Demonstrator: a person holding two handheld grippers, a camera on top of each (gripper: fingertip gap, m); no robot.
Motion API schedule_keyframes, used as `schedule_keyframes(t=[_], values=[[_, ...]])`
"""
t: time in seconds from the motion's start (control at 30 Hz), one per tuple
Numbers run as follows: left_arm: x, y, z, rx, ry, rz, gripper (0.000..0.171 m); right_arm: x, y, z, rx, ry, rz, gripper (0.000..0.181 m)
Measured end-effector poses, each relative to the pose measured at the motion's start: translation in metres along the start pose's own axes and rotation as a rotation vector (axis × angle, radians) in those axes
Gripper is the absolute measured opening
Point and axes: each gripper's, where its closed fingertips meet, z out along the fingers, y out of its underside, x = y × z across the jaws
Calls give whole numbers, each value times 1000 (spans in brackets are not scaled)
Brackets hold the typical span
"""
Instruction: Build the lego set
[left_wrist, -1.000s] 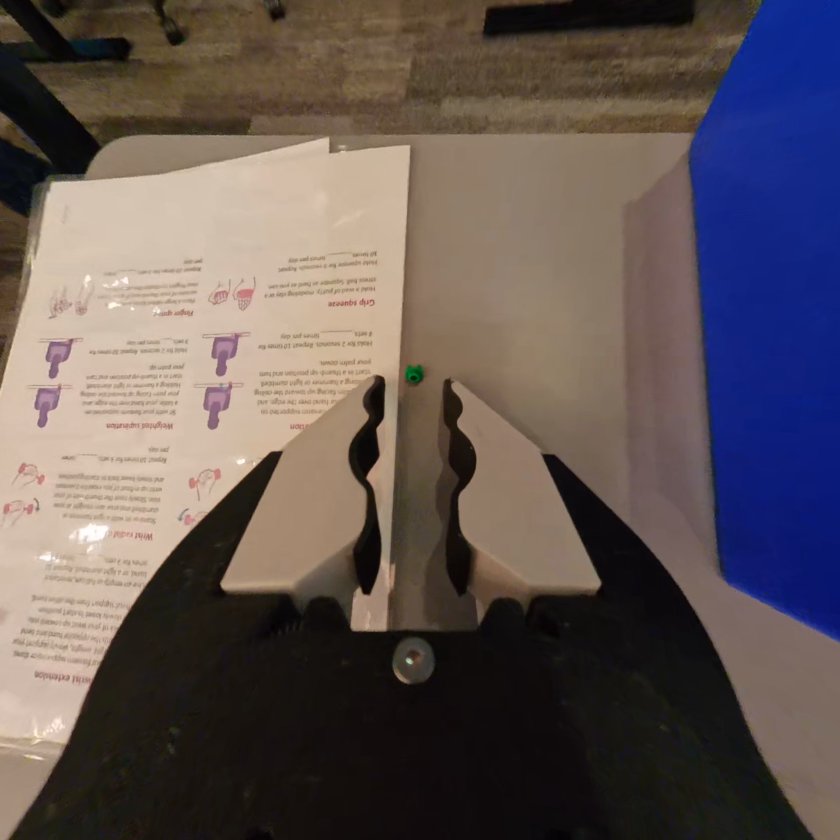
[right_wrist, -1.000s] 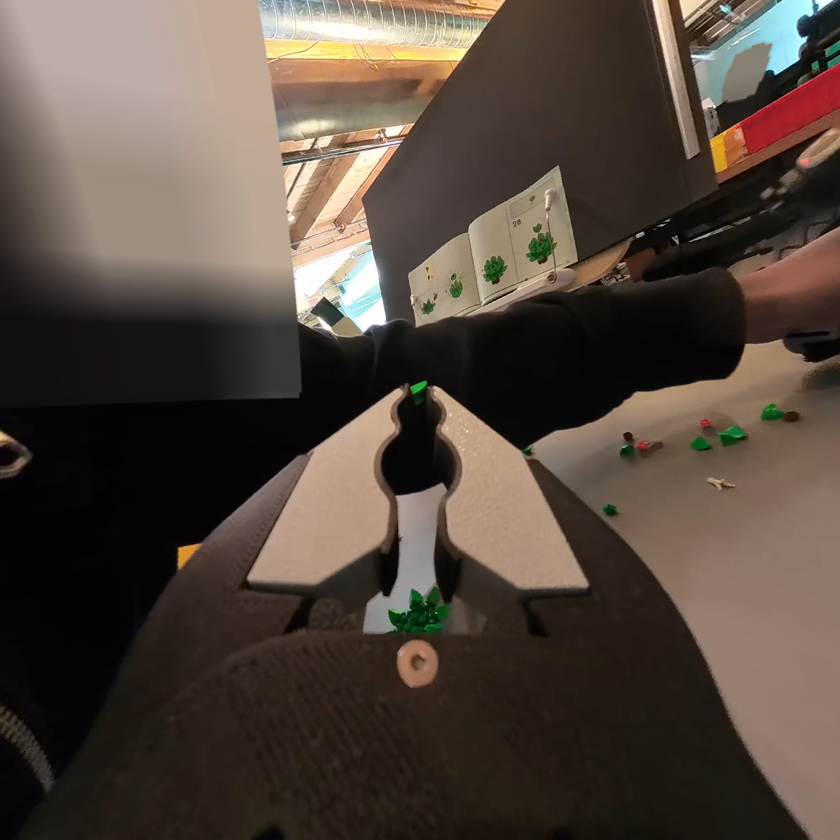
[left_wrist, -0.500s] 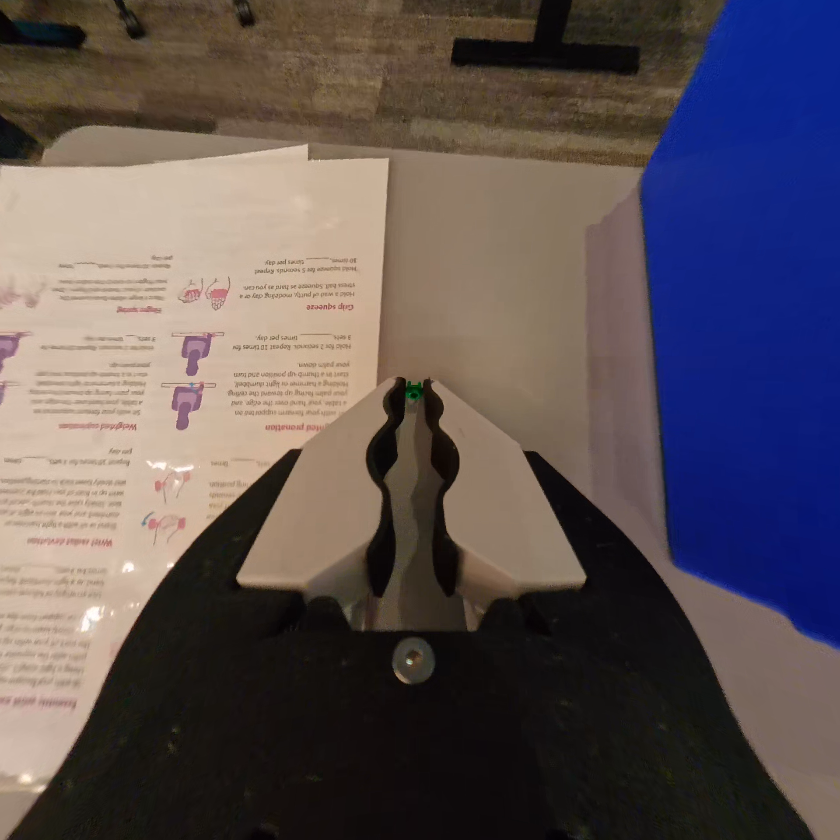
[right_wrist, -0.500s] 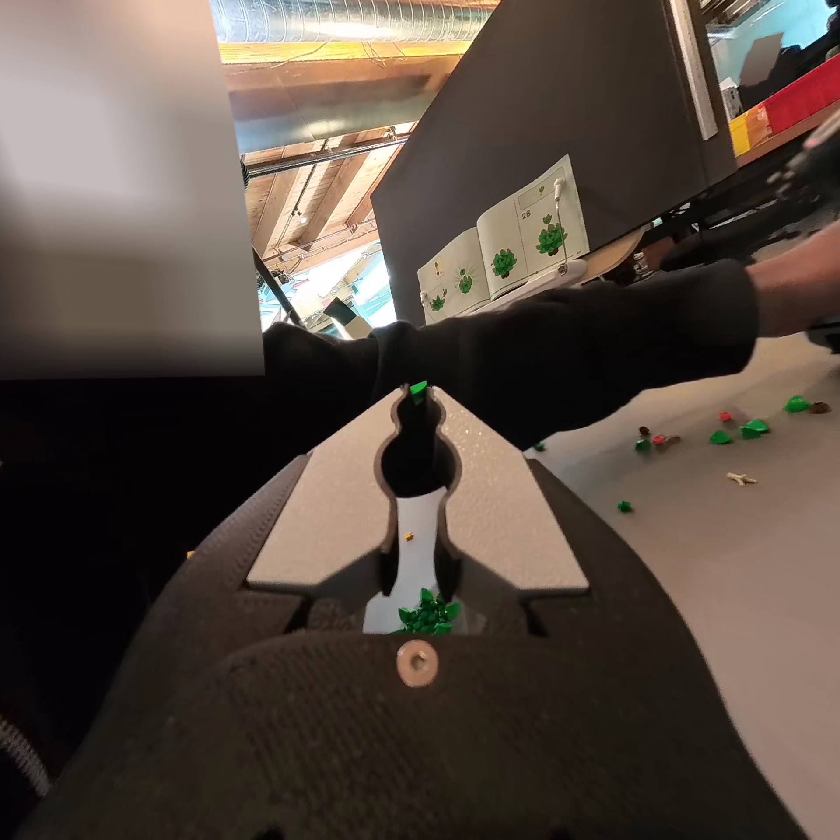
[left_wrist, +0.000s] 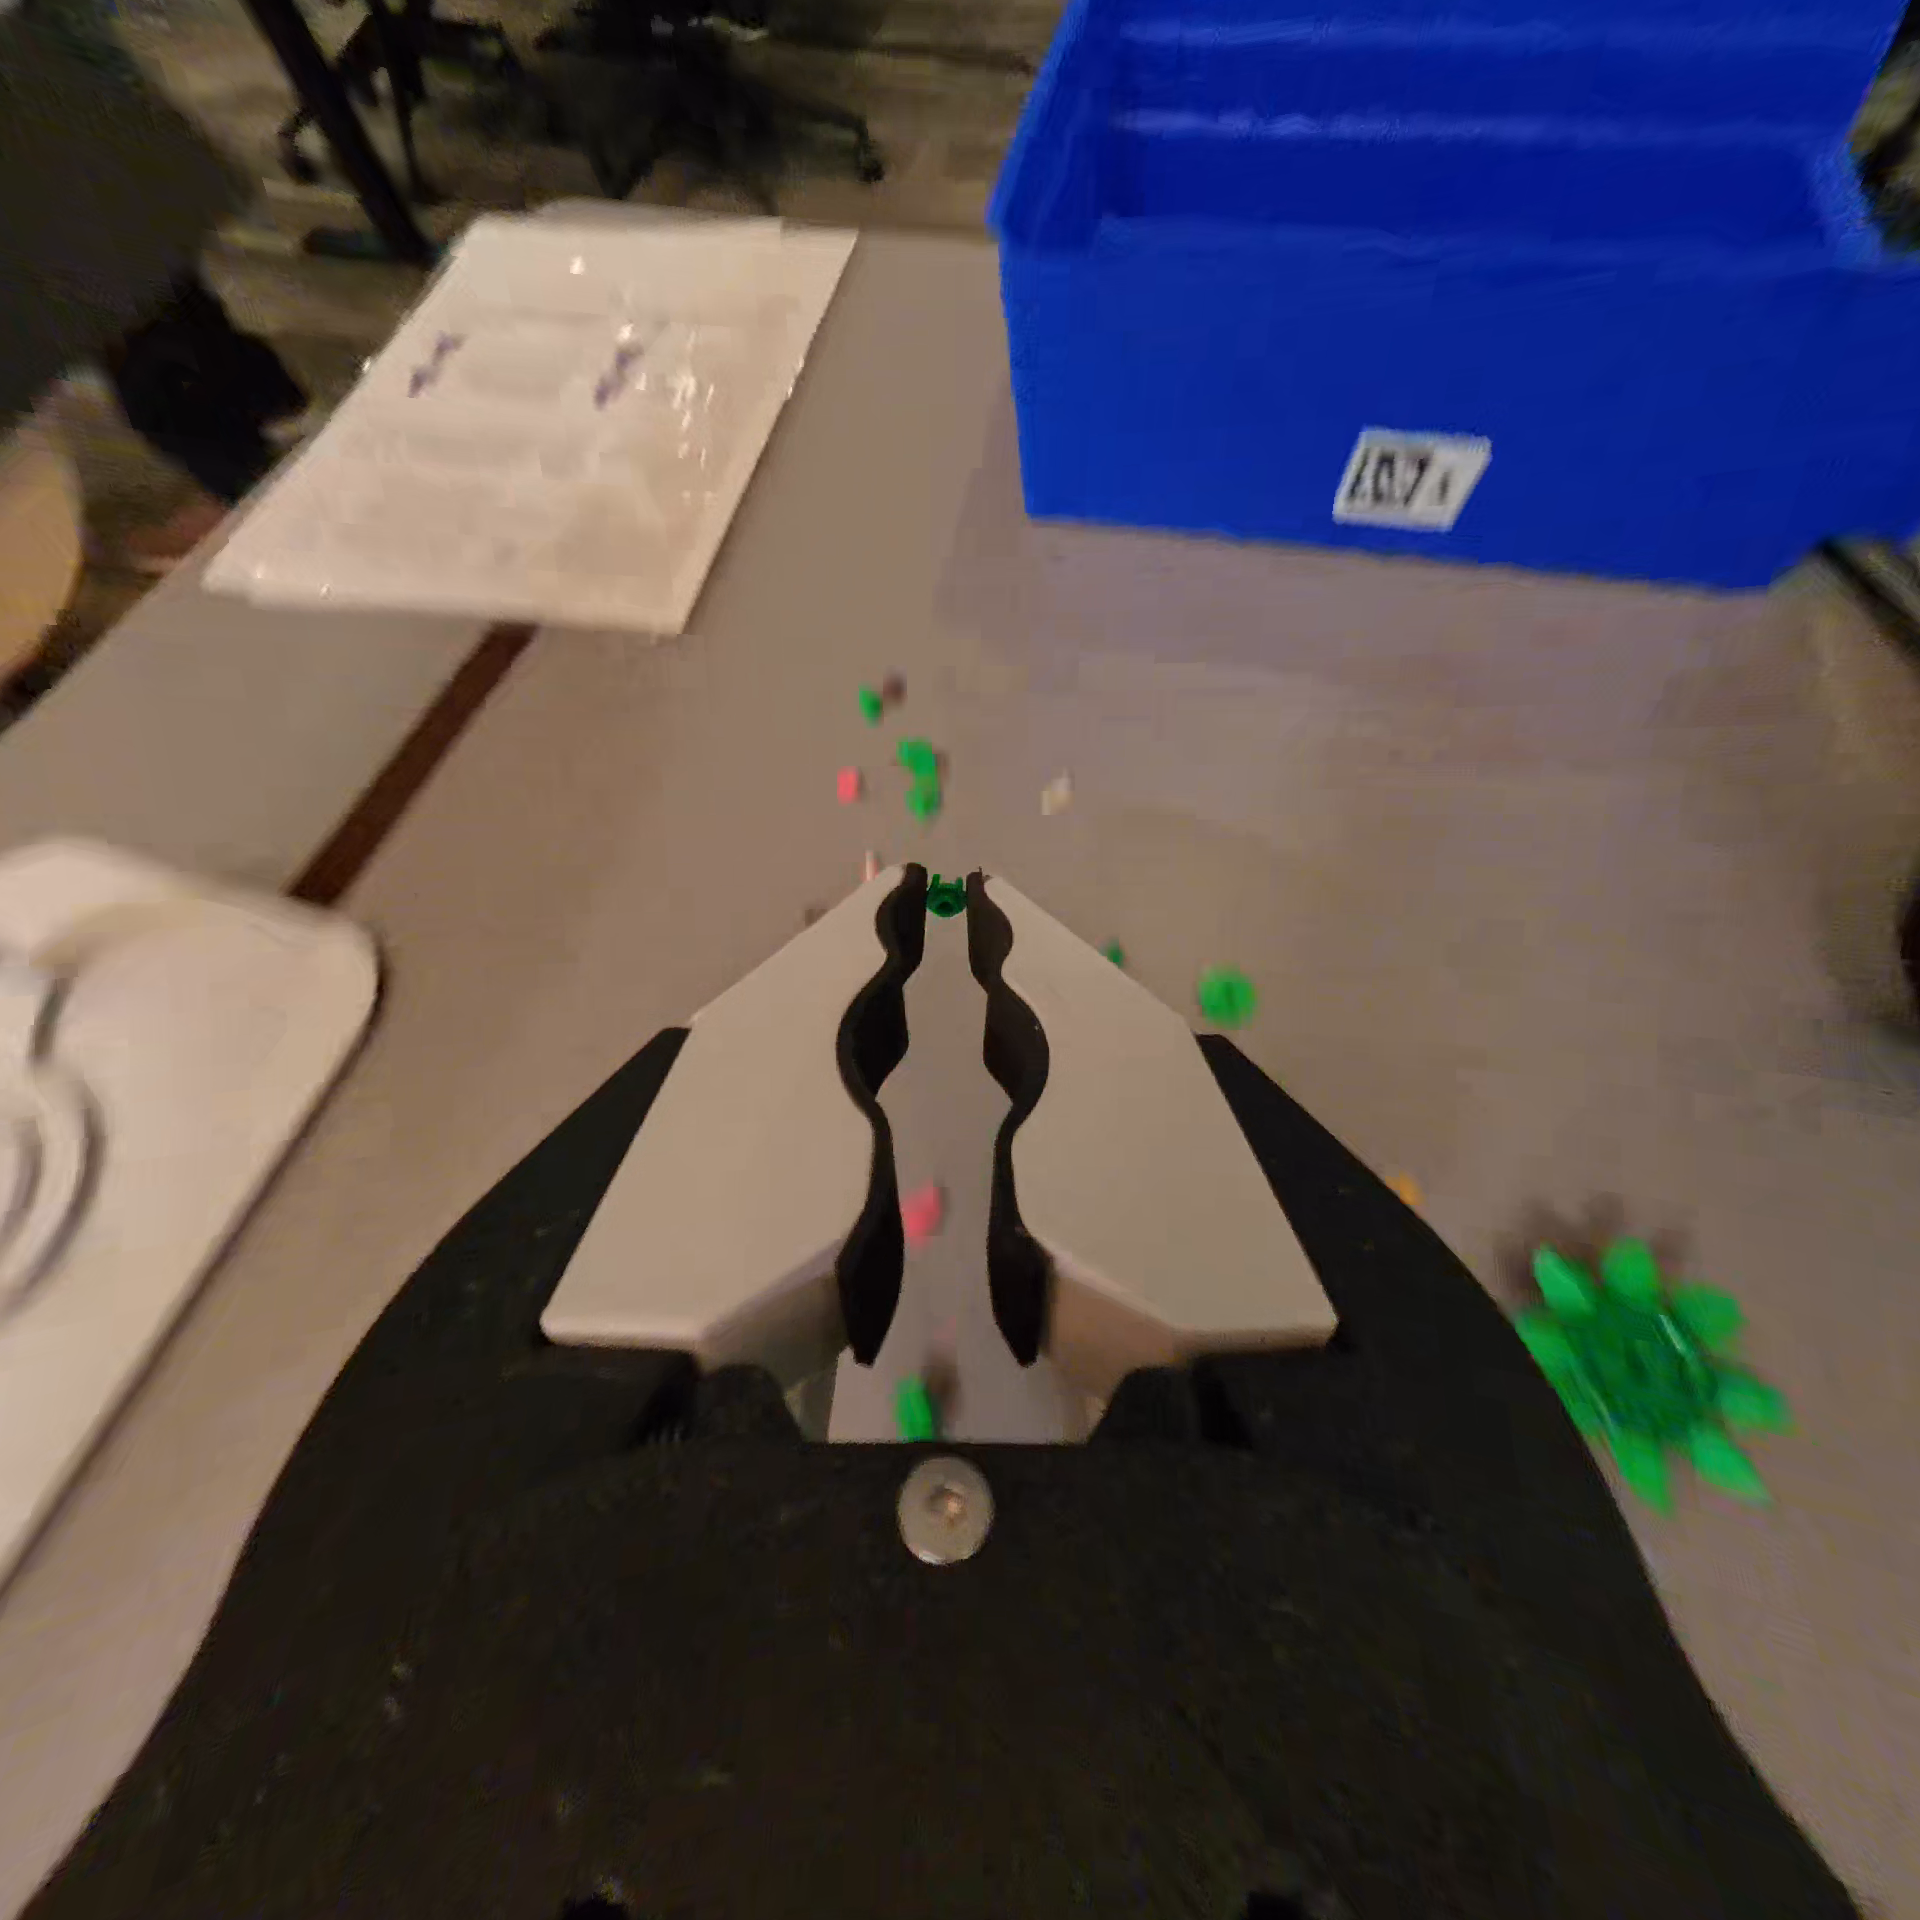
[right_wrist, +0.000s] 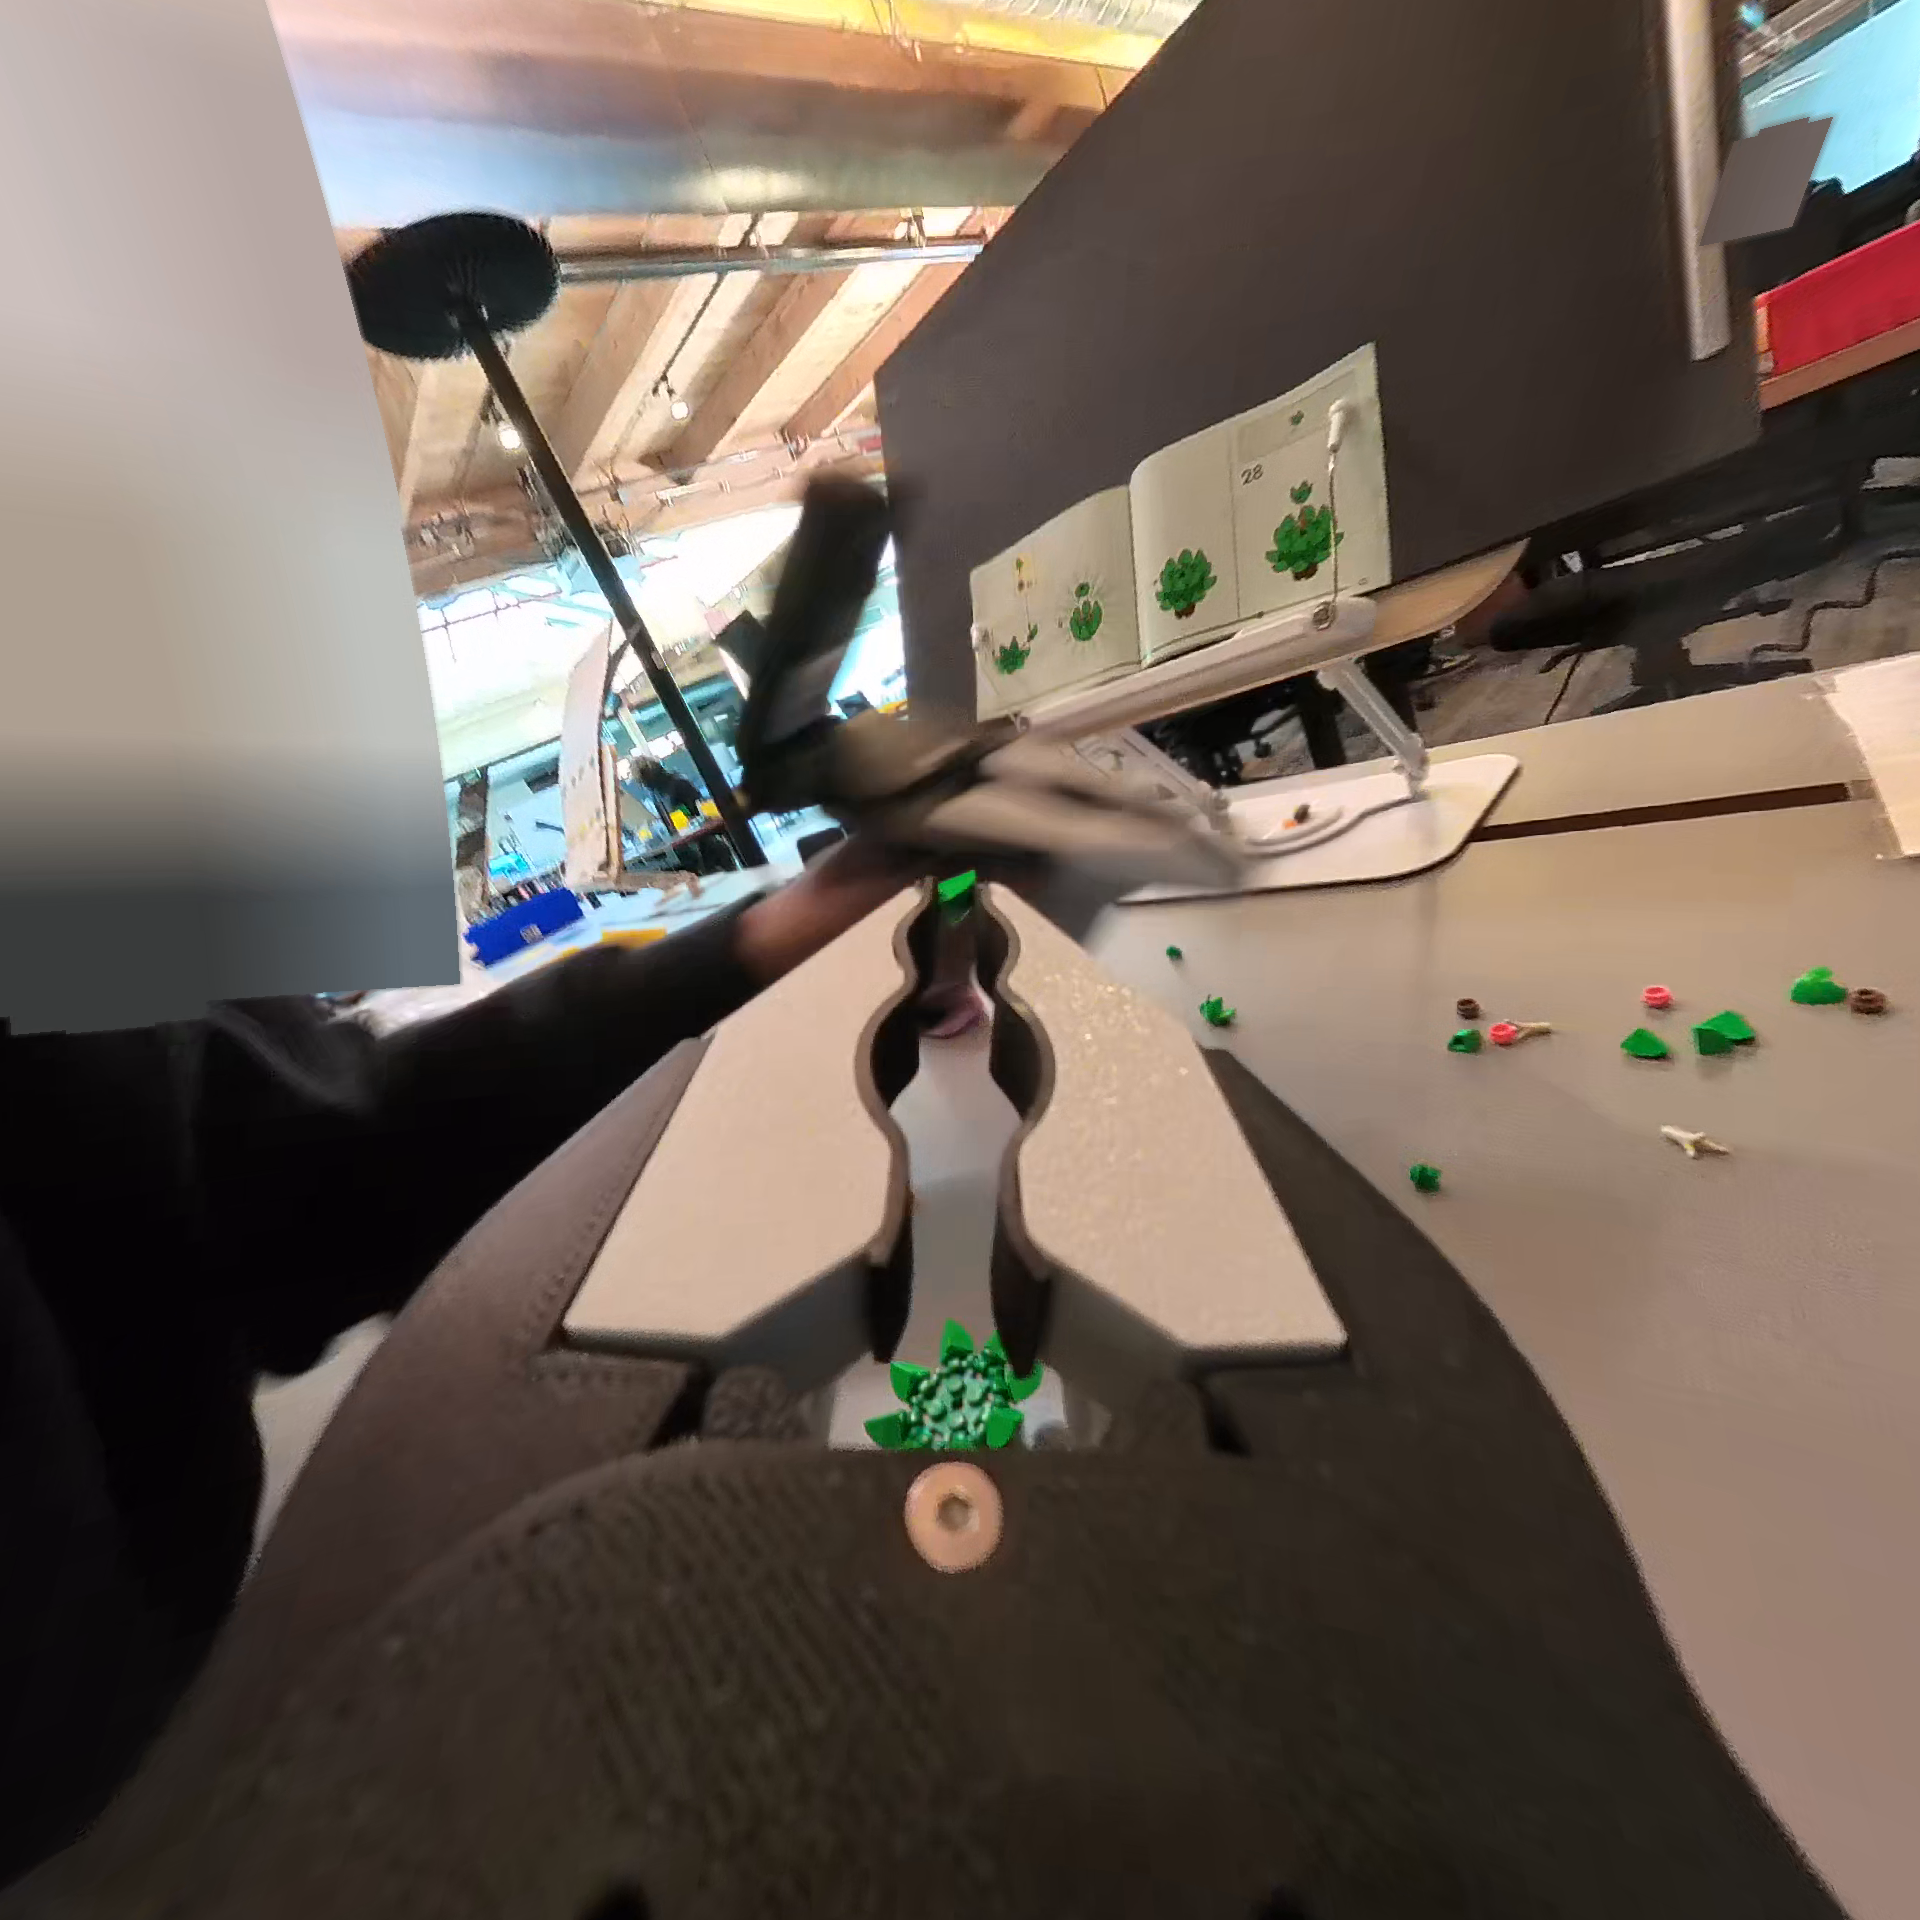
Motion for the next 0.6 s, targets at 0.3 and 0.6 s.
schedule_keyframes(t=[0.3, 0.6], values=[[31, 169, -155, -173, -229, -215, 4, -3, 16, 10, -79, 30, -91, 4], [34, 191, -150, -172, -195, -304, 5, 2, 25, 13, -138, 84, -197, 4]])
